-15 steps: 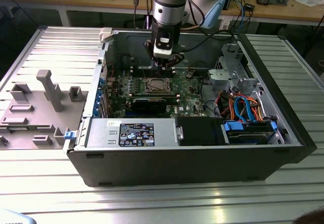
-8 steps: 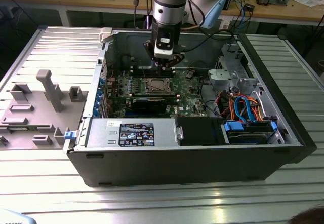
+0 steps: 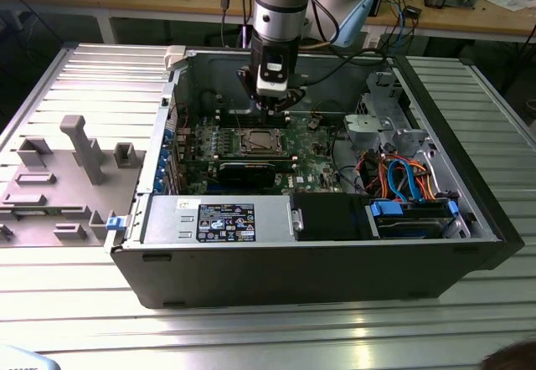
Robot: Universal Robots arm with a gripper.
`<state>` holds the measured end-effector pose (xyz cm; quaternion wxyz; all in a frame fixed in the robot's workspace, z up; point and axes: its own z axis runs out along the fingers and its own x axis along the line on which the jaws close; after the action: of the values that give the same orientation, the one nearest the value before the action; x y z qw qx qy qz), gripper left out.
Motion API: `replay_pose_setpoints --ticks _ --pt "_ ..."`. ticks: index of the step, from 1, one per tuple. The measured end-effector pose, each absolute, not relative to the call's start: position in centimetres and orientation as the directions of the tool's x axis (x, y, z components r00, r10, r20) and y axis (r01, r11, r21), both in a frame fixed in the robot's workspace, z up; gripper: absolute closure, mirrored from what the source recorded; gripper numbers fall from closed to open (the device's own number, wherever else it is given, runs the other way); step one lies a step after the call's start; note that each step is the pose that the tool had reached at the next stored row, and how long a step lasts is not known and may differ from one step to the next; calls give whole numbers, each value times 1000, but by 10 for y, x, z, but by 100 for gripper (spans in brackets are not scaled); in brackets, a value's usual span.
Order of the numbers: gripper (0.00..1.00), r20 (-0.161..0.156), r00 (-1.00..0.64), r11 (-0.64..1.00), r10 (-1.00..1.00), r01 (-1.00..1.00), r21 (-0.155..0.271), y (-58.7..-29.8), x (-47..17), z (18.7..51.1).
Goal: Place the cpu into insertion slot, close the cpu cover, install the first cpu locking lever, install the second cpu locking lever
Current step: 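Install the first cpu locking lever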
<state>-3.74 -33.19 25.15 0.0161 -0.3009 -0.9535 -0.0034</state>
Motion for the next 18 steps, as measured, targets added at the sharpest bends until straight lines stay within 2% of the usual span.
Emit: replay_pose_setpoints --ticks 18 --pt "89 37 -856 857 515 516 4 -332 -37 252"
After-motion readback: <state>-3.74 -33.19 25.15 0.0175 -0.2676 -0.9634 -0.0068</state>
